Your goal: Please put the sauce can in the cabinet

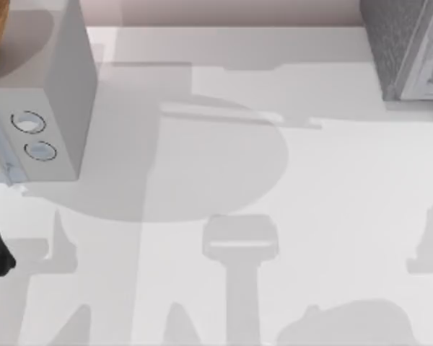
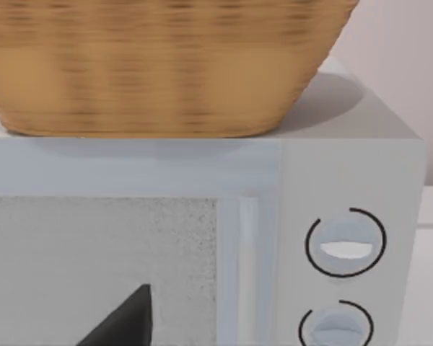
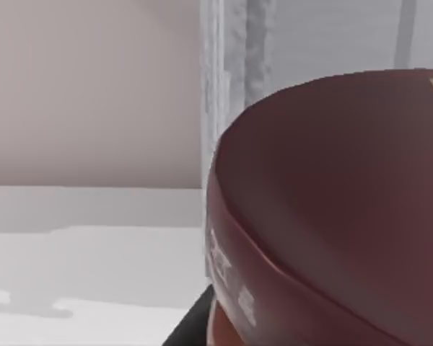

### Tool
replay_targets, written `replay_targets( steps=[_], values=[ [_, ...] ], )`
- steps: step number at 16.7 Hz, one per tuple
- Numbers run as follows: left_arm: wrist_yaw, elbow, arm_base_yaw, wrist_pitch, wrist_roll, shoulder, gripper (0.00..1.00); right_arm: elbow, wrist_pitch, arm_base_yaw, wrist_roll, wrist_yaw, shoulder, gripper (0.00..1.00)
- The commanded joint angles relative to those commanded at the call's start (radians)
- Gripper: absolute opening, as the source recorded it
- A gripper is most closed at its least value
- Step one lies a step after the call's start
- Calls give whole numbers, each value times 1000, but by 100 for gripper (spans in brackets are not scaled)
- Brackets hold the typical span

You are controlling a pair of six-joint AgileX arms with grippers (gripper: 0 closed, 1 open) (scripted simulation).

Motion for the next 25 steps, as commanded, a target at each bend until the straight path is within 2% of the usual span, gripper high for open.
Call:
replay_targets(
  steps=[8,12,16,25],
  values=[
    [0,0,0,0,0,0,100,-8,-12,0,1,21,-17,0],
    [0,0,0,0,0,0,100,139,-59,18,9,39,109,0],
    [0,0,0,0,0,0,100,442,-150,49,19,75,341,0],
    [0,0,0,0,0,0,100,1334,-386,132,28,168,951,0]
  ],
)
